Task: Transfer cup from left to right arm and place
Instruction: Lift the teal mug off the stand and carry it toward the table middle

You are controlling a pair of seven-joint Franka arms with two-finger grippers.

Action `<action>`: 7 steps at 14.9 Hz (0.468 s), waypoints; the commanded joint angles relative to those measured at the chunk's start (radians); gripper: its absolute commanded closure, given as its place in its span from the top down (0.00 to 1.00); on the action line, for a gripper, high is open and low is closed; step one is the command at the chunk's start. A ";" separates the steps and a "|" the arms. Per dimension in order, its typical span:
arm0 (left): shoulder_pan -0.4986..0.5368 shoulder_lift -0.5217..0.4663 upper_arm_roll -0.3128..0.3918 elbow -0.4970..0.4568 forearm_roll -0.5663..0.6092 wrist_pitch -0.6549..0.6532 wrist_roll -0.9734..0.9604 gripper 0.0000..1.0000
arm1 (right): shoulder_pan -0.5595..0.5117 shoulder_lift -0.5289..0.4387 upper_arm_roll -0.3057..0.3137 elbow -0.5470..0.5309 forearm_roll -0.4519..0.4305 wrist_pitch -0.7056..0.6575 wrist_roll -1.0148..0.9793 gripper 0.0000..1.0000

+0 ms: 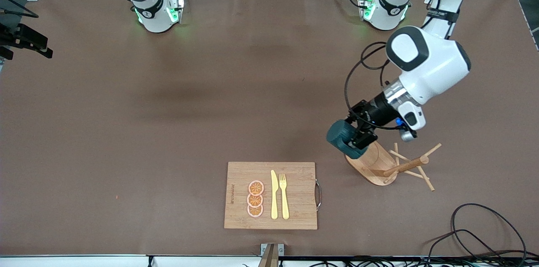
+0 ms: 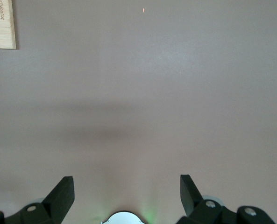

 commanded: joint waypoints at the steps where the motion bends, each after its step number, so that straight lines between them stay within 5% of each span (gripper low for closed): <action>1: -0.036 0.000 -0.055 0.019 0.021 0.094 -0.052 0.60 | 0.001 -0.017 0.001 -0.009 0.005 -0.004 -0.004 1.00; 7: -0.318 0.218 -0.046 0.125 0.272 0.439 -0.050 0.60 | 0.001 -0.017 0.001 -0.009 0.002 -0.005 -0.004 1.00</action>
